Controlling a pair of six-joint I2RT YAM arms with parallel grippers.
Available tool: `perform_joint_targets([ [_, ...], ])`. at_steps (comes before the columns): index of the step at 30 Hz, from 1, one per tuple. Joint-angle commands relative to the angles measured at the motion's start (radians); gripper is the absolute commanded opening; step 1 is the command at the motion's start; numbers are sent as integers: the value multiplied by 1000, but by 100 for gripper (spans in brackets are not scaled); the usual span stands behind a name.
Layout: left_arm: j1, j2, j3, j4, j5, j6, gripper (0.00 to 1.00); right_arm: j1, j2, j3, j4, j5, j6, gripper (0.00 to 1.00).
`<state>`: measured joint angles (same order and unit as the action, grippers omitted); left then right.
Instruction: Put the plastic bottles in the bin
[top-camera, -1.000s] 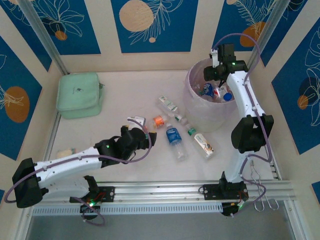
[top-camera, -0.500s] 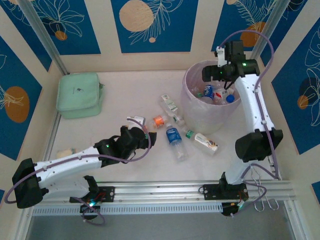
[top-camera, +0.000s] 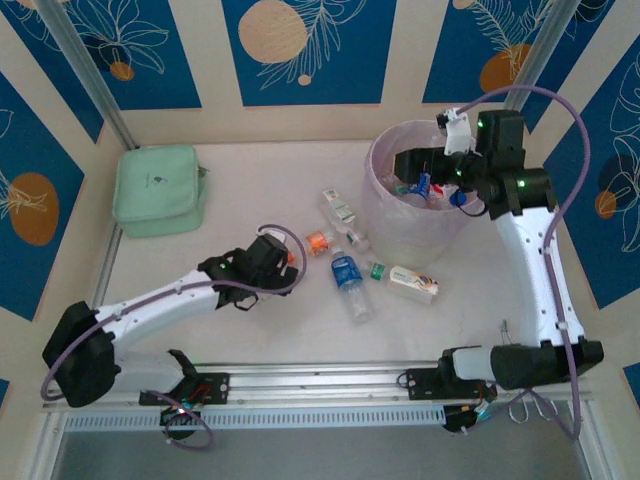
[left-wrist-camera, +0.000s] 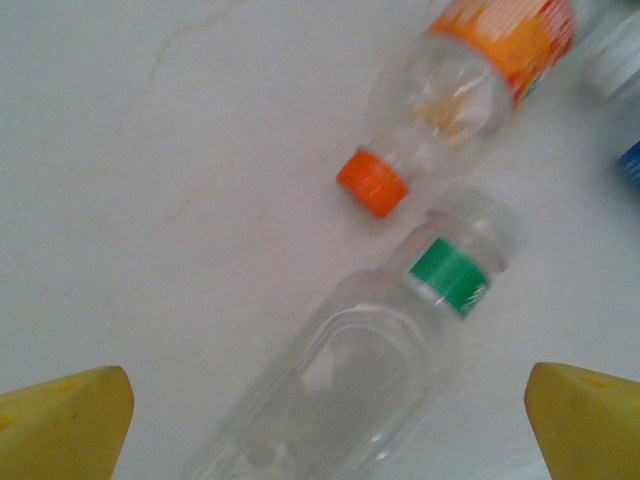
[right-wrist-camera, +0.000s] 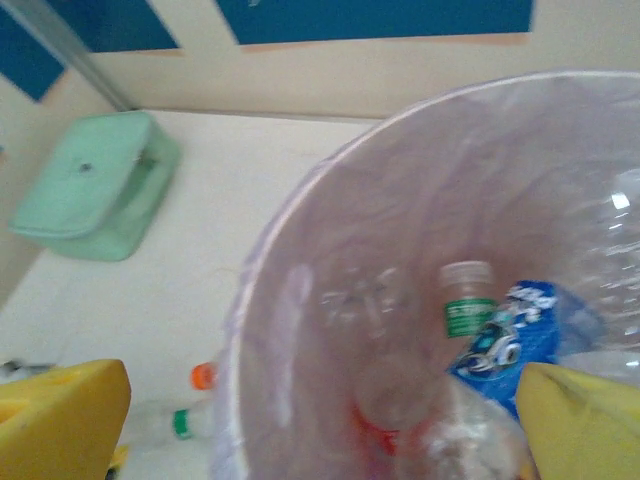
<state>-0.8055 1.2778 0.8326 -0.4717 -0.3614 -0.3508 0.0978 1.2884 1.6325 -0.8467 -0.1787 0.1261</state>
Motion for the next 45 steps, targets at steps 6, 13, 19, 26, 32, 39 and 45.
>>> perform_joint_targets([
  [6, 138, 188, 99, -88, 267, 256, 100, -60, -116, -92, 78, -222, 58, 99],
  [13, 138, 249, 96, -138, 268, 309, 100, -99, -152, -167, 138, -292, 100, 99],
  [19, 138, 297, 101, -193, 203, 300, 93, -118, -169, -231, 273, -411, 198, 99],
  [26, 131, 249, 78, -179, 211, 306, 73, -118, -155, -267, 314, -429, 227, 99],
  [32, 130, 243, 115, -234, 189, 305, 61, -116, -159, -278, 334, -431, 234, 99],
  [39, 132, 110, 120, -230, 262, 286, 53, -17, -155, -309, 322, -437, 194, 97],
  [45, 132, -48, 129, -193, 351, 242, 52, 128, -105, -301, 350, -438, 198, 94],
])
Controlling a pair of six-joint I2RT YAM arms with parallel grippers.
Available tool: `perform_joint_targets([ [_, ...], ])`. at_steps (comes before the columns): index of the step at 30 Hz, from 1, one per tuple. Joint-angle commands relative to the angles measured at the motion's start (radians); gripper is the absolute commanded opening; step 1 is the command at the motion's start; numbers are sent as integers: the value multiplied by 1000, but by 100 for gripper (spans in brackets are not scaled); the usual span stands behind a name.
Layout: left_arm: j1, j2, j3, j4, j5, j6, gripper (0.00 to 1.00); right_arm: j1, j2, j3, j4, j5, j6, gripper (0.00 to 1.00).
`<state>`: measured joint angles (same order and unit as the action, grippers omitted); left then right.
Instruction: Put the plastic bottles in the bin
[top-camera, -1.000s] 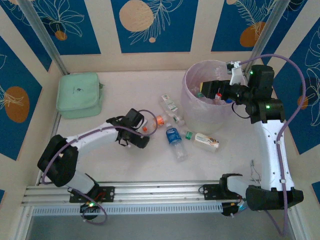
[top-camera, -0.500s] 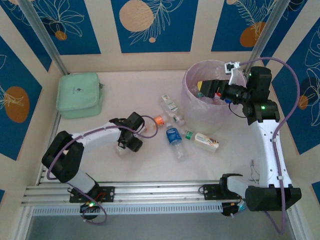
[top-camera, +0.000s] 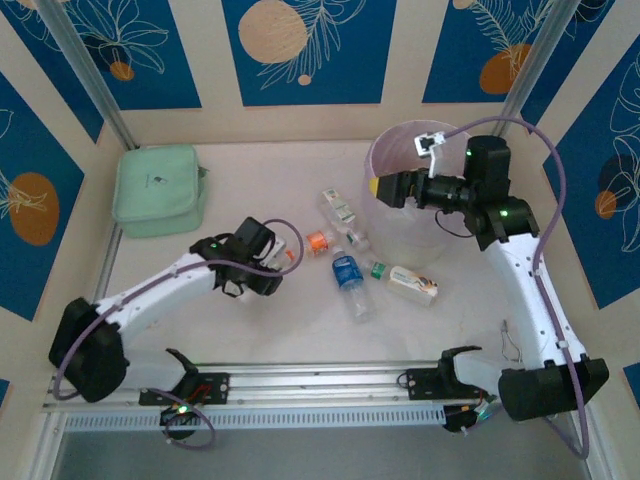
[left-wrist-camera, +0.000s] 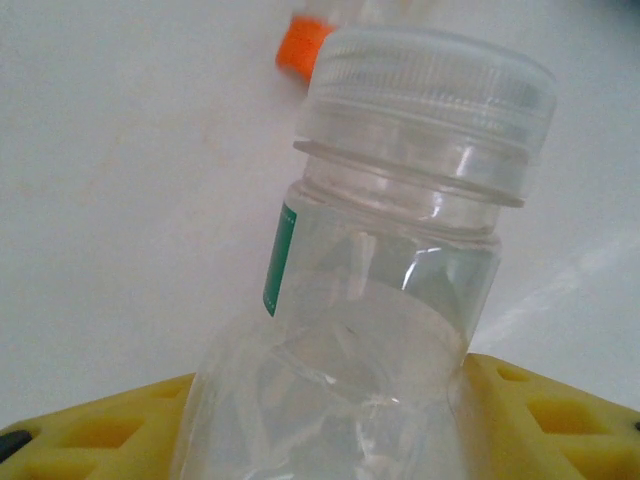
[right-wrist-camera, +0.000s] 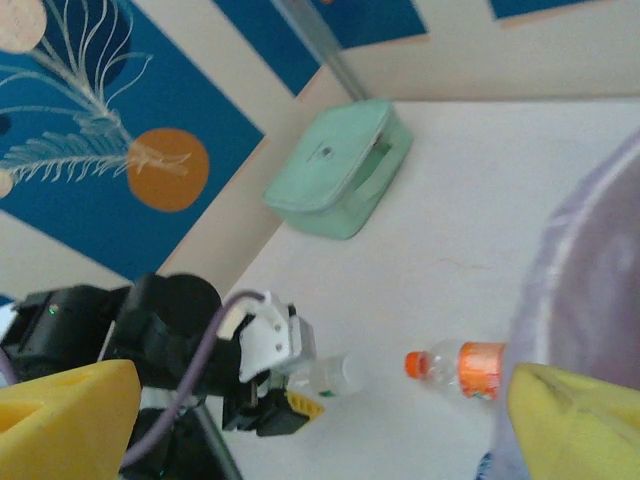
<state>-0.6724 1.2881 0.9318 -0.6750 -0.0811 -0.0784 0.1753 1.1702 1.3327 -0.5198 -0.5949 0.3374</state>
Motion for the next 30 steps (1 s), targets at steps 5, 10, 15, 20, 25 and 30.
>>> perform_joint_targets([
  [5, -2, -198, 26, 135, 76, -137, 53, 176, 49, -12, 80, 23, 4, 92],
  [10, -3, -301, 17, 361, 95, -274, 47, 260, 81, -63, 203, 13, 80, 79],
  [15, 0, -283, 13, 607, 235, -384, 43, 344, 105, -101, 317, 15, 106, 72],
  [20, -3, -197, 41, 726, 403, -442, 43, 364, 128, -105, 378, -18, 118, 75],
  [25, -3, -161, 36, 786, 461, -464, 43, 344, 155, -105, 403, 34, 149, 81],
  [30, -10, -156, 27, 822, 489, -475, 43, 344, 202, -75, 423, 30, 166, 77],
])
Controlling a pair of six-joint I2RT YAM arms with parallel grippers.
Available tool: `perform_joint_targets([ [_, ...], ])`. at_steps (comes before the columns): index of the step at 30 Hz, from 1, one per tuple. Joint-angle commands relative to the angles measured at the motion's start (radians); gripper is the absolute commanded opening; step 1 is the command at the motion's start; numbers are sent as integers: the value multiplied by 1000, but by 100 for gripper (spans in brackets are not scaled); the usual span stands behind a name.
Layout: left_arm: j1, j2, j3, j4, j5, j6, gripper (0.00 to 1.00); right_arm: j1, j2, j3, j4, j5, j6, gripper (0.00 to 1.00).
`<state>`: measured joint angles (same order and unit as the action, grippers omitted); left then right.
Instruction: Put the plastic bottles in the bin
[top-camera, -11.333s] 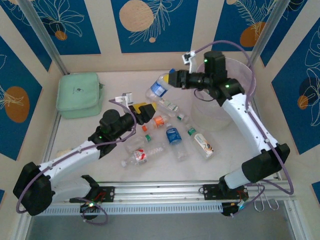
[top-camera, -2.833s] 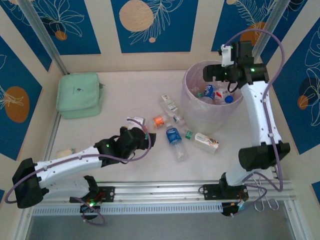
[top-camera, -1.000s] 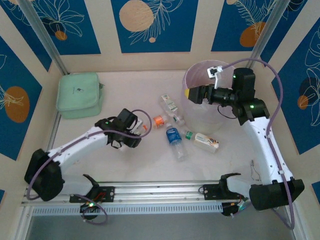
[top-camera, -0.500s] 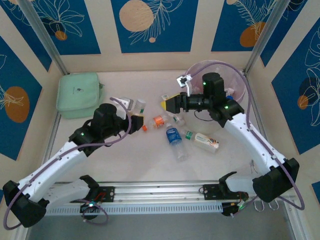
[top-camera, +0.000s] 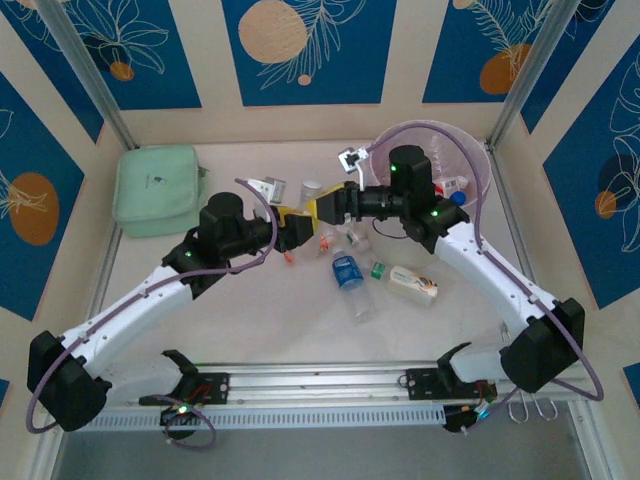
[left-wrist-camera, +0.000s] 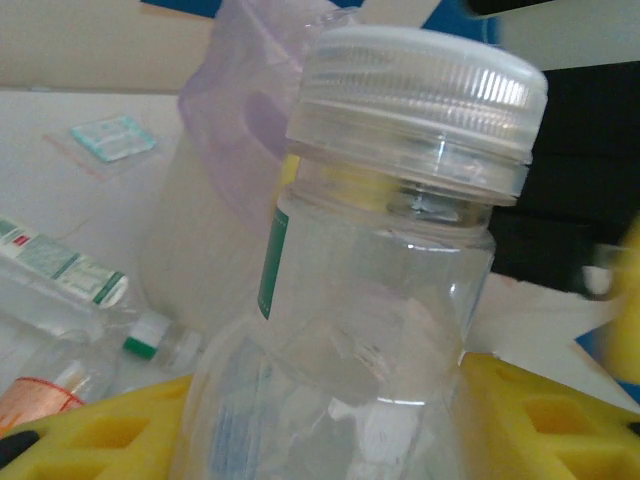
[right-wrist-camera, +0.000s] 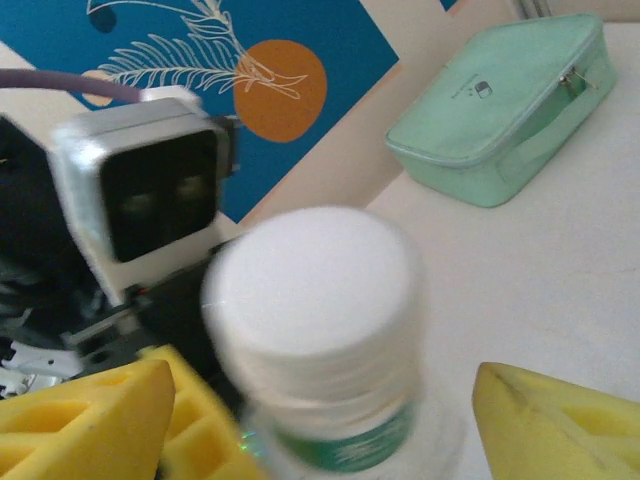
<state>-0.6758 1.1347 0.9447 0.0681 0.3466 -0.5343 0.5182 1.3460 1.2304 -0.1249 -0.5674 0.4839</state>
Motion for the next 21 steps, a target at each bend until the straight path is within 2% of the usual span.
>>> perform_joint_targets([
  [1, -8, -3, 14, 83, 66, -17, 43, 6, 35, 35, 23, 4, 18, 77],
  [3, -10, 0, 10, 87, 78, -13, 43, 11, 57, 55, -4, 13, 12, 73],
  [6, -10, 2, 0, 87, 78, -16, 43, 8, 49, 48, 6, 35, 17, 51],
  [11, -11, 4, -18, 99, 81, -19, 48, -4, 18, 74, -22, 60, -17, 32],
  [13, -11, 2, -21, 102, 80, -21, 54, -14, 15, 99, -46, 65, -34, 28],
  [15, -11, -8, -31, 106, 73, -20, 67, -29, 9, 134, -89, 88, -65, 25],
  [21, -10, -72, -79, 70, 6, -9, 88, -123, -33, 277, -235, 187, -181, 19],
])
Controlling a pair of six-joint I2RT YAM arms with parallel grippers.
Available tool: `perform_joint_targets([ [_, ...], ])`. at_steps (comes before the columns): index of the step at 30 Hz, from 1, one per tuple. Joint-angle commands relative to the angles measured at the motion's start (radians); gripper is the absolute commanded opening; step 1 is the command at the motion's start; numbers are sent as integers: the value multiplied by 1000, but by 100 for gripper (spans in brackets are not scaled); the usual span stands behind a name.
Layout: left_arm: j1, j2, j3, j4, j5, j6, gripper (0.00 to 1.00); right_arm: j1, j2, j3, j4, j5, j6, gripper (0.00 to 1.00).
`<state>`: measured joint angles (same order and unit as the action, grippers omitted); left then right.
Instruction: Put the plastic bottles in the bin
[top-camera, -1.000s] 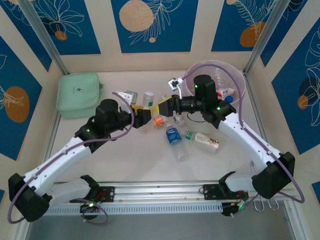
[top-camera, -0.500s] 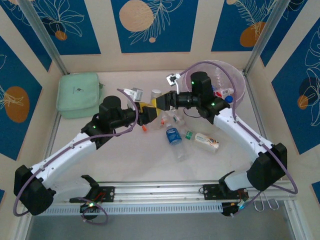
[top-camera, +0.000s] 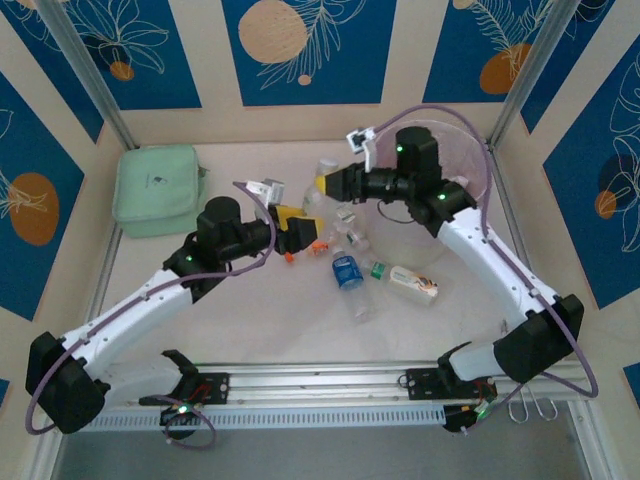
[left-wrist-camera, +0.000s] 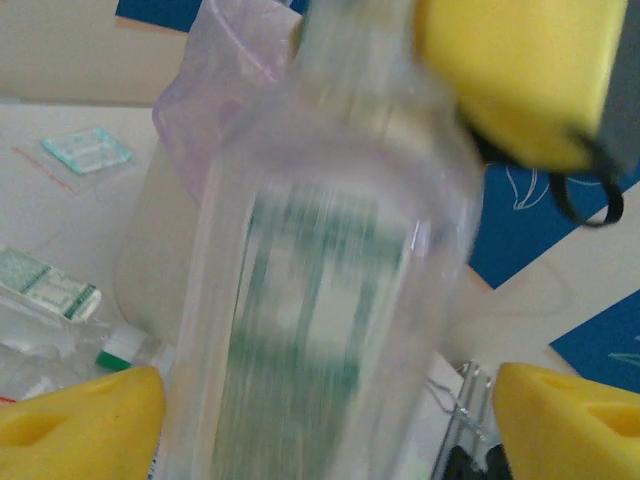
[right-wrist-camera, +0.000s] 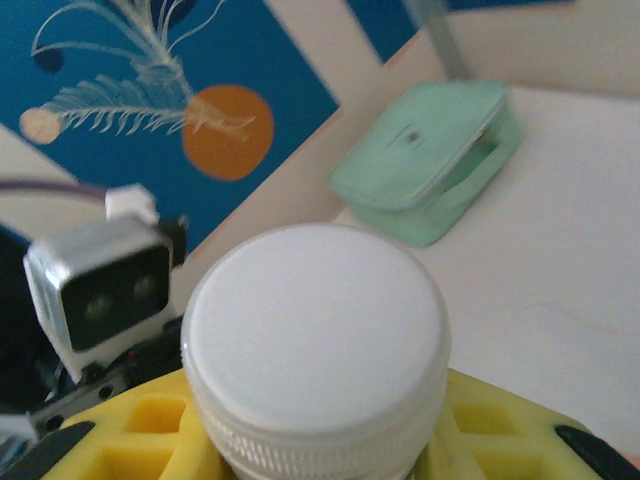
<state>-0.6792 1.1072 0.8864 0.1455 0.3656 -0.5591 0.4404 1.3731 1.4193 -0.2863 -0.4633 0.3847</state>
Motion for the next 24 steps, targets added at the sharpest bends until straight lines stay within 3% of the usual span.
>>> perform_joint_targets([
  [1, -7, -52, -27, -15, -23, 19, 89, -63, -70, 111, -100, 108, -103, 19],
  [4, -7, -70, -44, -41, -49, 23, 90, -109, -117, 164, -172, 307, -205, 18],
  [8, -6, -73, -61, -74, -62, 23, 91, -138, -177, 178, -181, 720, -403, 17],
  [10, -6, -67, -65, -99, -70, 25, 91, -200, -194, 162, -148, 809, -435, 16],
  [15, -6, -39, -78, -145, -97, 12, 90, -386, -190, 135, -119, 749, -380, 15],
  [20, -6, -25, -99, -150, -118, -18, 90, -489, -99, 200, -244, 727, -343, 15],
  [24, -6, -37, -142, -86, -119, -49, 89, -576, -73, 170, -260, 580, -281, 14],
])
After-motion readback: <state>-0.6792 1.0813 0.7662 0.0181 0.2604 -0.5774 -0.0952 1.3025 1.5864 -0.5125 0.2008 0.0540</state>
